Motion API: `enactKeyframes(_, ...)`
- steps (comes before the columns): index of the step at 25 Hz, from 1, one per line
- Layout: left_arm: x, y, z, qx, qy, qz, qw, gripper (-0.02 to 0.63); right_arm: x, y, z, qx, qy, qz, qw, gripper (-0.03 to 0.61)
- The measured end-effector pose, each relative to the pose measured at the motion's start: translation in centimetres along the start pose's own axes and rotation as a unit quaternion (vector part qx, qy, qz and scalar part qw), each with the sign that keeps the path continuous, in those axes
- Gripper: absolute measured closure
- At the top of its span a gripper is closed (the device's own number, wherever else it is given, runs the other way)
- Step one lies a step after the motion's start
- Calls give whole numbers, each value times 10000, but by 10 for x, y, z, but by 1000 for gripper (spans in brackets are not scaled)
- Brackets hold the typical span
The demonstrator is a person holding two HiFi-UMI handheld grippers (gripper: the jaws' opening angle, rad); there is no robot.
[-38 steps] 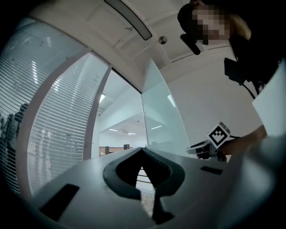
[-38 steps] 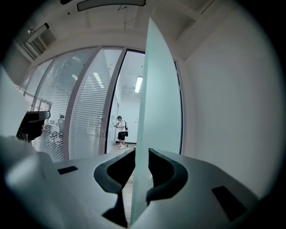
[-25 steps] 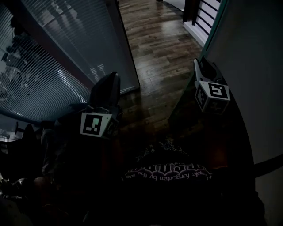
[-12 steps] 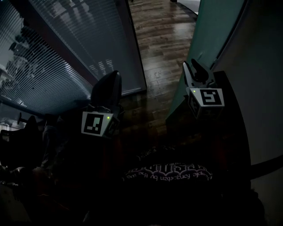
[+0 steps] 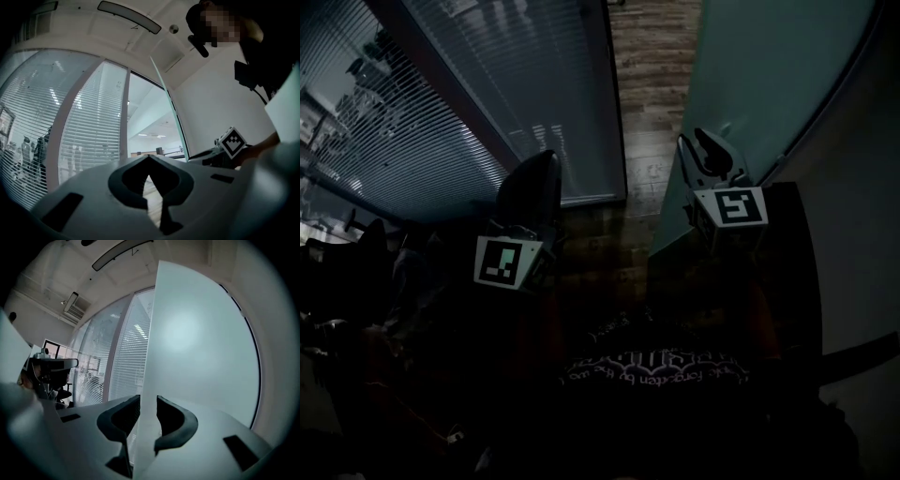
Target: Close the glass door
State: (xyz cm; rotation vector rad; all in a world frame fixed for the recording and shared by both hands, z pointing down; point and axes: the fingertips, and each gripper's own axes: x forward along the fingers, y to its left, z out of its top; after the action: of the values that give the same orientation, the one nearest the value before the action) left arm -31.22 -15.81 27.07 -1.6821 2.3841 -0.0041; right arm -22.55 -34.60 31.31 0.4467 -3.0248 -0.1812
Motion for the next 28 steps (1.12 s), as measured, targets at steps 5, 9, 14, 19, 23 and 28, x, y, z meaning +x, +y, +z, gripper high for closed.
enactKeyframes(5, -1, 8, -3, 105, 83, 210, 9997, 612, 21, -3, -1, 2, -57, 103, 9999, 479)
enactKeyframes(9, -4, 33, -7, 110, 124, 447, 9989, 612, 42, -1, 2, 32, -69, 105, 9999, 479)
enactKeyframes(14, 9, 86, -21, 59, 198, 514, 9985, 612, 89, 6, 5, 23, -15, -1, 10000, 479)
enactKeyframes(19, 26, 99, -23, 114, 42, 358, 9993, 612, 97, 3, 1, -46, -46, -113, 9999, 479)
enactKeyframes(23, 58, 129, -29, 112, -67, 98, 9999, 612, 126, 2, 1, -36, -40, -287, 9996, 479)
enactKeyframes(28, 92, 166, -36, 64, -116, -85, 9999, 612, 168, 1, 6, 24, -7, -439, 9990, 479)
